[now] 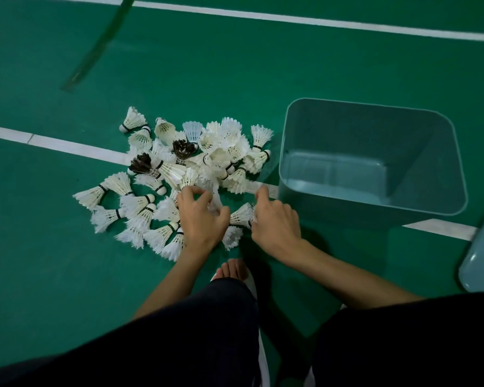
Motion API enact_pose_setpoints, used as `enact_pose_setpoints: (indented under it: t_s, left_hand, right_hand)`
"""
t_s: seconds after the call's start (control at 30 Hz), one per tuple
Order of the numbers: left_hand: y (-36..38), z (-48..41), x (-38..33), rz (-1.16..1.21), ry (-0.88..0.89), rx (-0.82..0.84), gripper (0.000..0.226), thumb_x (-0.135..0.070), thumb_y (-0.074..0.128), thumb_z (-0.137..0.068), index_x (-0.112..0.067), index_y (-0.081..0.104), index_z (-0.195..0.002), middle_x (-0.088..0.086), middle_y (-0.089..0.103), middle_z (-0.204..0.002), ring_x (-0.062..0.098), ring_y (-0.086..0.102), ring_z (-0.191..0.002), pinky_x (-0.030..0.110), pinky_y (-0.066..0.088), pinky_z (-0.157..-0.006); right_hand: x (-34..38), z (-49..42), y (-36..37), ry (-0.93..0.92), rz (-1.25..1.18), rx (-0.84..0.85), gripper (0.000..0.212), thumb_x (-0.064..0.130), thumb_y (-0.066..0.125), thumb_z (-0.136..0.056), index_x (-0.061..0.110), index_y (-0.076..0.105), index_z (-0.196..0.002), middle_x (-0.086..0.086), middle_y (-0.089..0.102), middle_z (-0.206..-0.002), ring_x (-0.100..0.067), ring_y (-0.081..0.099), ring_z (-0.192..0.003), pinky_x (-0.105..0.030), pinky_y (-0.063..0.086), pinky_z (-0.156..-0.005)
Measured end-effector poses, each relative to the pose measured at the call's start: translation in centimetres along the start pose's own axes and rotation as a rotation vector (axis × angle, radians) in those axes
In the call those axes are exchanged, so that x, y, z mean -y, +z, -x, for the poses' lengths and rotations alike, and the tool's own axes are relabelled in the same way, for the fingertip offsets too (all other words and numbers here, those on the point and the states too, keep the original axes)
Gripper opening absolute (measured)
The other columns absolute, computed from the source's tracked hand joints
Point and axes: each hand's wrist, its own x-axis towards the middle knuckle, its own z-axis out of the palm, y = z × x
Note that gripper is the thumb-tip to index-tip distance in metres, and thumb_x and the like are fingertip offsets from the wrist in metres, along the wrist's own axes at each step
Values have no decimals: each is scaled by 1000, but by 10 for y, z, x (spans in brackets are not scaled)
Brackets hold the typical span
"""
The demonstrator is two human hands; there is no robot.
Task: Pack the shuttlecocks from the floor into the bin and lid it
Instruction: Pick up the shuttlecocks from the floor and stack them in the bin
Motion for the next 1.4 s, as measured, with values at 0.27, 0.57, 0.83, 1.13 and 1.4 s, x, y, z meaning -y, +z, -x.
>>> enact_pose_setpoints:
  t_s: [0.27,0.57,0.83,1.13,1.4]
  left_hand:
    - [-20,-2,-16,288,-79,204,48,-39,63,-71,-1,75,-97,7,61,-102,22,59,-89,29,53,-78]
    - [-50,-30,-56,581,-104,274,45,-38,59,-66,-10,75,-97,7,65,-116,34,63,-109,60,54,-93]
    - [-36,-64,-170,865,9,276,20,-20,56,-66,-27,68,-52,6,68,-89,25,60,-80,47,53,-67]
    - [41,-91,-213,172,231,556,40,-31,70,-88,-11,51,-117,6,55,-105,22,54,-90,31,42,-73]
    - [70,-86,-208,-206,183,952,50,-13,70,-85,-4,41,-124,19,59,-112,37,61,-104,35,44,-74]
  right_hand:
    - [-18,22,-8,-51,-21,-37,20,21,75,-81,23,62,-96,0,73,-89,-27,68,-82,-33,50,-67]
    - [-27,20,-111,-226,-483,-339,15,23,85,-78,20,73,-85,9,71,-76,3,59,-62,-15,52,-61]
    - [-157,-52,-152,541,-918,-297,16,17,90,-70,11,77,-77,-6,77,-82,-17,65,-70,-26,49,-57]
    - [-191,-161,-61,807,-829,43,26,10,85,-71,0,65,-84,-15,70,-81,-25,66,-70,-34,57,-62]
    - [-193,-196,-13,824,-943,124,14,7,71,-83,9,57,-86,-14,59,-68,-21,47,-46,-25,39,-42]
